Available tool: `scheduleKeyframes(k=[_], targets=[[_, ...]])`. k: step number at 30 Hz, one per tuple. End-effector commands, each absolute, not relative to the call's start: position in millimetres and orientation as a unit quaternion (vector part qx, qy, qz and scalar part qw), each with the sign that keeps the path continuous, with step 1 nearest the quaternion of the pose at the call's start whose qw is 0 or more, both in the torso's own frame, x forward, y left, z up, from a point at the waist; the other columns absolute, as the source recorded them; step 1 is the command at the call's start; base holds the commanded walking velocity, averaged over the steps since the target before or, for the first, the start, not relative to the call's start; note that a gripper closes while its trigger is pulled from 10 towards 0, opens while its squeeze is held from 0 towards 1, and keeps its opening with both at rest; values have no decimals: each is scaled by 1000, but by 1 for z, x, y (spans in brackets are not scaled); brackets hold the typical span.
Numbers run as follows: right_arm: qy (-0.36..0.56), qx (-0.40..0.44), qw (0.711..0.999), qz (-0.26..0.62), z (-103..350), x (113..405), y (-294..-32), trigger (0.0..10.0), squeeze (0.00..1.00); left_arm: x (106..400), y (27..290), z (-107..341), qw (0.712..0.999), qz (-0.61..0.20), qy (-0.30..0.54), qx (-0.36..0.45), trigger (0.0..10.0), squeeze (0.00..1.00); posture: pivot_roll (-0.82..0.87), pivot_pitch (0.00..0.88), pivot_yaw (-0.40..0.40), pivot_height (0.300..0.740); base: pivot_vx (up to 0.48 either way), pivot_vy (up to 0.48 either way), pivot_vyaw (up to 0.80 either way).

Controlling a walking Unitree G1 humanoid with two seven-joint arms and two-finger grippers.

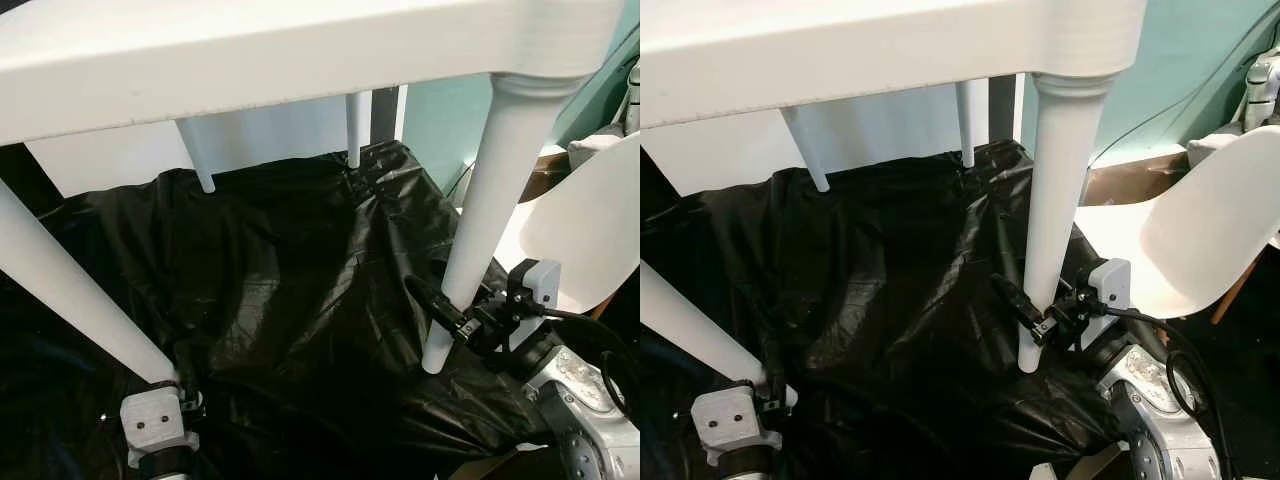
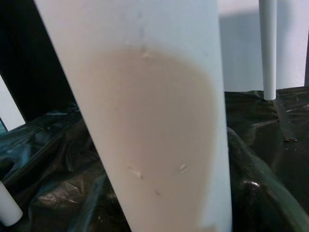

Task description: Building children table

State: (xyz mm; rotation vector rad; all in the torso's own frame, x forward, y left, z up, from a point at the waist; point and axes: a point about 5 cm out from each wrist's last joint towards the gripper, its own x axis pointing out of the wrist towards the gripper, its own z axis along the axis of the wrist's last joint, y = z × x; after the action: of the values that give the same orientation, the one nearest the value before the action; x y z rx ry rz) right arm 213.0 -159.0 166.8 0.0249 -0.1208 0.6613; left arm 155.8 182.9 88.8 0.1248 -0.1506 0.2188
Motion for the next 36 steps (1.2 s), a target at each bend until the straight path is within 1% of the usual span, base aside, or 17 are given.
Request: scheduleKeyframes(k=[1,6,7,8,9,10,11,12,17,18,19,20,29,30,34,36], targets=[[12,43,937,346,140,211,-147,10000,0,158,171,89,991,71,-84,70,0,0,-62,0,92,740,0,0,0],[11,36,937,347,139,216,-143,10000,0,154,172,85,991,80,-79,68,0,0,-44,0,82,740,0,0,0],[10,34,937,347,139,218,-142,10000,0,153,173,85,991,86,-77,67,3451,0,-40,0,81,740,0,0,0],[9,33,937,348,139,218,-142,10000,0,153,173,85,991,91,-76,66,3451,0,-40,0,81,740,0,0,0],[9,32,938,345,139,220,-141,10000,0,152,174,84,991,93,-76,66,10000,0,-32,0,75,740,0,0,0],[9,32,938,345,139,220,-141,10000,0,152,174,84,991,93,-76,66,10000,0,-32,0,75,740,0,0,0],[9,33,939,341,138,222,-141,10000,345,151,174,85,990,94,-78,71,10000,0,-27,0,72,740,0,0,0],[9,33,940,339,137,224,-141,10000,1000,150,174,85,989,97,-81,70,10000,1000,-20,0,70,740,0,0,0],[9,30,941,336,135,226,-140,10000,1000,147,176,85,989,106,-81,66,10000,1000,-9,0,65,740,0,0,0],[9,32,943,333,135,227,-141,10000,0,146,176,84,989,109,-78,63,10000,863,-5,0,63,740,0,0,0],[10,33,944,327,134,228,-142,10000,0,146,176,84,989,111,-76,60,10000,149,-4,0,62,740,0,0,0],[11,36,947,319,133,228,-145,10000,0,145,177,83,989,112,-75,56,10000,0,-3,0,60,740,0,0,0],[15,25,960,280,125,225,-158,10000,0,136,182,80,989,114,-75,60,10000,0,0,0,53,740,0,0,0],[13,22,965,262,122,222,-165,10000,0,130,184,80,989,105,-77,69,10000,0,1,0,49,740,0,0,0],[7,26,968,250,121,219,-169,10000,0,124,186,80,989,98,-78,74,10000,0,3,0,46,740,0,0,0],[-11,25,972,231,125,218,-173,10000,0,118,186,77,990,88,-72,79,10000,0,4,0,43,740,0,0,0]])
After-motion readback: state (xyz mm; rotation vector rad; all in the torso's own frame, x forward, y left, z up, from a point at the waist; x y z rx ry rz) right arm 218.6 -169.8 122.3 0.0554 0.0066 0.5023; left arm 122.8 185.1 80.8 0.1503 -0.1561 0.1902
